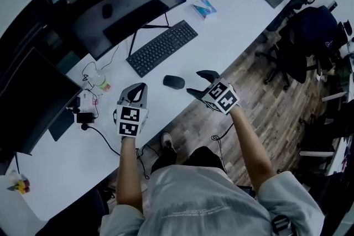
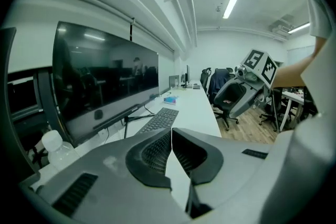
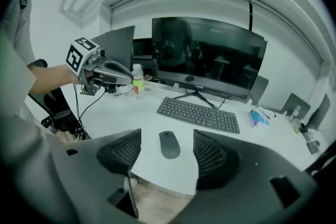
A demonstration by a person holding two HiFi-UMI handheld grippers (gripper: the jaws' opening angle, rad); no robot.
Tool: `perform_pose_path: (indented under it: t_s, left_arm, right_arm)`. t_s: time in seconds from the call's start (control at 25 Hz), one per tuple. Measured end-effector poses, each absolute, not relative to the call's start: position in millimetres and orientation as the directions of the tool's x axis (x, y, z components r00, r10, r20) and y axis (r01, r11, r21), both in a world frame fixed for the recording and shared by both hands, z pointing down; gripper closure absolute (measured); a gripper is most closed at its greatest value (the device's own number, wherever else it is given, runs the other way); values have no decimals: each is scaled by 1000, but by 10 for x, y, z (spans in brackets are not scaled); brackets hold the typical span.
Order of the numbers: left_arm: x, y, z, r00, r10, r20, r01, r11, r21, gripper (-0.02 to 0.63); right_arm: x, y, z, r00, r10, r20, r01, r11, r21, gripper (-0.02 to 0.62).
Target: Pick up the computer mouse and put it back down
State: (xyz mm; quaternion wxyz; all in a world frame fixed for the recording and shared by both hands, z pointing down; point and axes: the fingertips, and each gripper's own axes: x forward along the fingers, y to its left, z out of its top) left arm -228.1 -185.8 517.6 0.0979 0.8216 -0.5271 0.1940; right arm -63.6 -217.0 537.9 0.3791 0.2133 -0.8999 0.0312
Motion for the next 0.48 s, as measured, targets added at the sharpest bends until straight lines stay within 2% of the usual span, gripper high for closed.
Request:
perform_pose_path:
  t_s: [0.48]
  left_arm:
    - [-2378,-1965,5856,300,-802,516,-946,-320,53,592]
  right_arm:
    - [-990,-2481,6422,-590,-192,784,-286,958,19,256]
